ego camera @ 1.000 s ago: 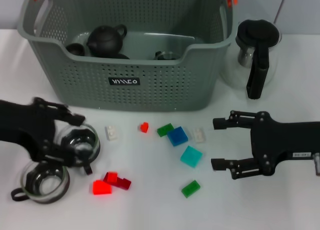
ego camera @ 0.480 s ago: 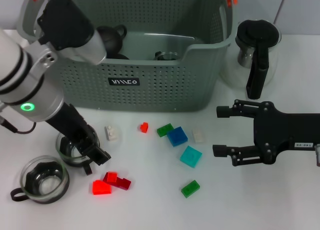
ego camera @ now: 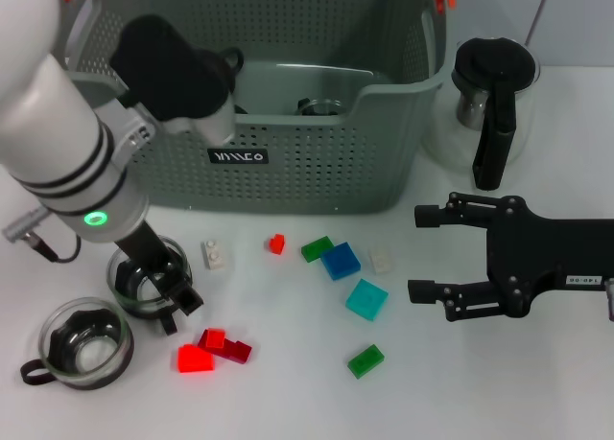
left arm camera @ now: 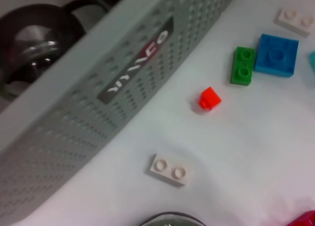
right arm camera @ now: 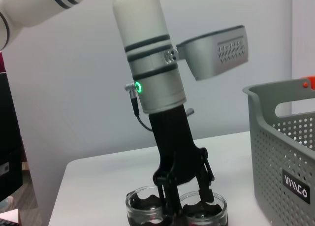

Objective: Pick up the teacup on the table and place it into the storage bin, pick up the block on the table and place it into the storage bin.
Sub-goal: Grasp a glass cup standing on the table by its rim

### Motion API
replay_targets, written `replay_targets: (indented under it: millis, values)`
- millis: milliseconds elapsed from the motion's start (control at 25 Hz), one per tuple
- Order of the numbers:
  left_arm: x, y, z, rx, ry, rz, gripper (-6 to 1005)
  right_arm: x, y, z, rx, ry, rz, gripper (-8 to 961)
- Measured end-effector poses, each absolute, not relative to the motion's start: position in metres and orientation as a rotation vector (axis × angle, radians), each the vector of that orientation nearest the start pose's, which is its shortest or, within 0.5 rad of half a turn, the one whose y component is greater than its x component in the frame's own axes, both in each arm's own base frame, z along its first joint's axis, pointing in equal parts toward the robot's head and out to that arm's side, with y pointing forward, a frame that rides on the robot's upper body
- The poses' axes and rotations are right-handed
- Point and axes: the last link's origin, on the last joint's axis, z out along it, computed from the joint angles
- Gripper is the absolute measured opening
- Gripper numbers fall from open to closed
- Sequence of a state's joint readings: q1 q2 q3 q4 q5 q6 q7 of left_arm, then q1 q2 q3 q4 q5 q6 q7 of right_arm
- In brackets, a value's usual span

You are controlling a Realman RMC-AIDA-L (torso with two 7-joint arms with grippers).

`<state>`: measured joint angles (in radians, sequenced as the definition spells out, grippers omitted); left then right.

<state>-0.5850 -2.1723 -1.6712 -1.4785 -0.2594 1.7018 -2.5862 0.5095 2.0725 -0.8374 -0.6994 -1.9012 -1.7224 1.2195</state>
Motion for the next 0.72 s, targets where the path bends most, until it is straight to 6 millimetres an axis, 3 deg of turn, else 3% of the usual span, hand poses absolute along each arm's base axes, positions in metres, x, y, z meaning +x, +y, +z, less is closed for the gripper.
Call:
replay_targets:
  millis: [280,600,720]
  values:
    - [-0.185,0.331,-0.029,-2.499,-0.807,0.854,733,0.236,0.308,-0.004,-2.917,0.254,0.804,915]
    - [-0.193,0.334,-0.039,-2.464,-0.869,0.851,716,0.237,0.306,-0.006,-2.921,0.268,0.812,915]
    - [-0.195,0.336,-0.041,-2.456,-0.878,0.852,599,0.237,0.306,-0.006,-2.924,0.268,0.811,915]
